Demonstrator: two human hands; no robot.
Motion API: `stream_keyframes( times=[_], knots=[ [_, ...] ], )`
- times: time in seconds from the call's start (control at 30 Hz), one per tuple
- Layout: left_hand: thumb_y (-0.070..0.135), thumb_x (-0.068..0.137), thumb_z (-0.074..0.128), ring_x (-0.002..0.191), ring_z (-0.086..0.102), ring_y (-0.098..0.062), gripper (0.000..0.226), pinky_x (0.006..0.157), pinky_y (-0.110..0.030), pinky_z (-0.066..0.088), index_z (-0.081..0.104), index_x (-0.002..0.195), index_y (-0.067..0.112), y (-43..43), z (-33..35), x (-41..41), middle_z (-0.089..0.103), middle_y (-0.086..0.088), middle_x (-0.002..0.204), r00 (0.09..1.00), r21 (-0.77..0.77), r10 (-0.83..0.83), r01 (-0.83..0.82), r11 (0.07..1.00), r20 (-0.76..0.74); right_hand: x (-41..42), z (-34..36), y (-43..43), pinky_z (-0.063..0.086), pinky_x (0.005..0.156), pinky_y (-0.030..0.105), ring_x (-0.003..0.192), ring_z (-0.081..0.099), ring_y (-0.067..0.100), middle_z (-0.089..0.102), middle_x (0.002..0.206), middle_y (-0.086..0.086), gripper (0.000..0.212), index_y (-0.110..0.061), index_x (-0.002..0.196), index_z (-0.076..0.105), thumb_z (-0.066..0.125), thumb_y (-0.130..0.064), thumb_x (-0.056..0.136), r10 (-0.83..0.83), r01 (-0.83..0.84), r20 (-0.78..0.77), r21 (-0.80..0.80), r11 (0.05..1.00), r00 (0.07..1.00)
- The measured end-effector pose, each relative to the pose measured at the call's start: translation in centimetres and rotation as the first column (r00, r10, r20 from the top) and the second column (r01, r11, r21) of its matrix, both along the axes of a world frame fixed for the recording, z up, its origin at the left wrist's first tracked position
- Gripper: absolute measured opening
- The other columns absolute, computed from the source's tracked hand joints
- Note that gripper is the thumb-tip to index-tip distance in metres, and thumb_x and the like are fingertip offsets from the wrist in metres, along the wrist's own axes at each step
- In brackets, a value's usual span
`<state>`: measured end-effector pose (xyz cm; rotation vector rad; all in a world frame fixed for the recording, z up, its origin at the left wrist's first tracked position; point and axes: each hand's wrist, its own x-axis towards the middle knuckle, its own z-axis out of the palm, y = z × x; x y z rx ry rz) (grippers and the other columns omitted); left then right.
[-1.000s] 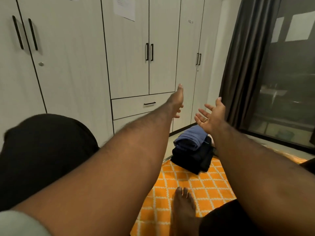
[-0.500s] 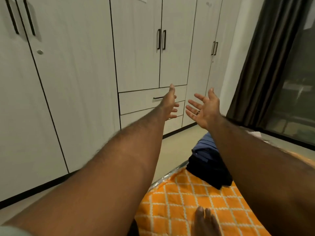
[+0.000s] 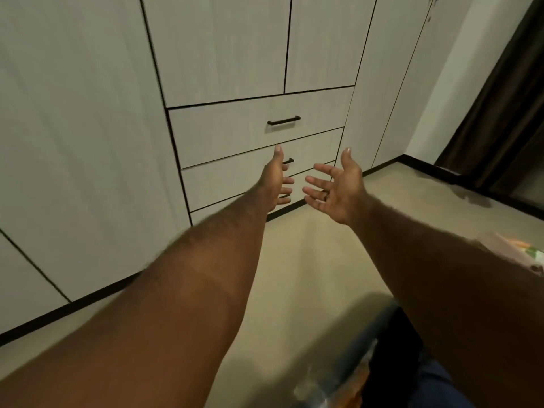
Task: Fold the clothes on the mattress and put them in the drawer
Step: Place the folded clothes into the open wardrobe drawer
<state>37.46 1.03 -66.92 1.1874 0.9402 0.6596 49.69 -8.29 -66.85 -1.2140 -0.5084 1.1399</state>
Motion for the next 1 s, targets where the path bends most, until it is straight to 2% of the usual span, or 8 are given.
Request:
stream_keyframes(
  times=[0.13,0.33,0.53,0.73,0.83,1.0],
  knots=[
    [0.075,0.097,0.024,0.126,0.055,-0.039,0.079,0.107,-0.058,0.045,0.048,0.143,0.014,3.6,-0.8,4.4,0.058,-0.018,0.137,0.999,-0.074,-0.01,0.013,0.997,0.042,4.2,-1.4,4.4,0.051,0.102,0.054,0.117,0.063,0.038,0.063,0.133,0.017,0.082,-0.018,0.137,0.06,0.028,-0.08,0.094,-0.021,0.02,-0.028,-0.03,0.999,0.999],
    [0.075,0.097,0.024,0.127,0.055,-0.039,0.081,0.108,-0.059,0.043,0.047,0.145,0.014,8.0,1.8,4.4,0.056,-0.018,0.139,0.999,-0.133,0.039,-0.04,0.99,-0.013,6.0,0.8,8.2,0.047,0.106,0.054,0.118,0.062,0.038,0.063,0.133,0.018,0.082,-0.015,0.138,0.058,0.027,-0.078,0.095,-0.043,0.031,-0.151,-0.078,0.996,0.988],
    [0.076,0.096,0.024,0.121,0.059,-0.036,0.081,0.105,-0.056,0.046,0.051,0.14,0.014,12.6,9.7,2.7,0.06,-0.016,0.134,0.996,-0.215,0.078,-0.084,0.973,-0.039,5.9,9.5,11.2,0.052,0.096,0.048,0.117,0.064,0.037,0.066,0.129,0.017,0.081,-0.015,0.135,0.06,0.029,-0.078,0.095,-0.042,0.015,-0.209,-0.132,0.991,0.977],
    [0.079,0.094,0.027,0.114,0.061,-0.037,0.079,0.1,-0.054,0.049,0.056,0.131,0.015,15.5,18.8,-1.9,0.064,-0.016,0.125,0.994,-0.369,0.101,-0.112,0.923,-0.048,1.8,19.6,15.2,0.051,0.098,0.047,0.118,0.064,0.037,0.067,0.129,0.016,0.079,-0.017,0.132,0.062,0.029,-0.079,0.095,-0.064,0.016,-0.313,-0.154,0.988,0.948],
    [0.077,0.095,0.026,0.118,0.06,-0.039,0.081,0.102,-0.056,0.048,0.054,0.136,0.014,16.5,24.3,-4.6,0.062,-0.019,0.132,0.993,-0.394,0.108,-0.122,0.911,-0.057,-1.0,25.0,16.7,0.05,0.102,0.049,0.119,0.064,0.037,0.067,0.13,0.016,0.081,-0.017,0.134,0.061,0.028,-0.079,0.095,-0.081,0.032,-0.366,-0.138,0.99,0.927],
    [0.077,0.095,0.026,0.118,0.059,-0.039,0.081,0.101,-0.054,0.049,0.053,0.136,0.013,18.2,32.3,-8.4,0.059,-0.02,0.136,0.993,-0.402,0.109,-0.122,0.907,-0.055,-5.1,31.5,18.5,0.052,0.098,0.047,0.119,0.064,0.037,0.067,0.131,0.017,0.081,-0.017,0.134,0.062,0.029,-0.079,0.095,-0.143,0.106,-0.401,-0.113,0.988,0.905]
  ],
)
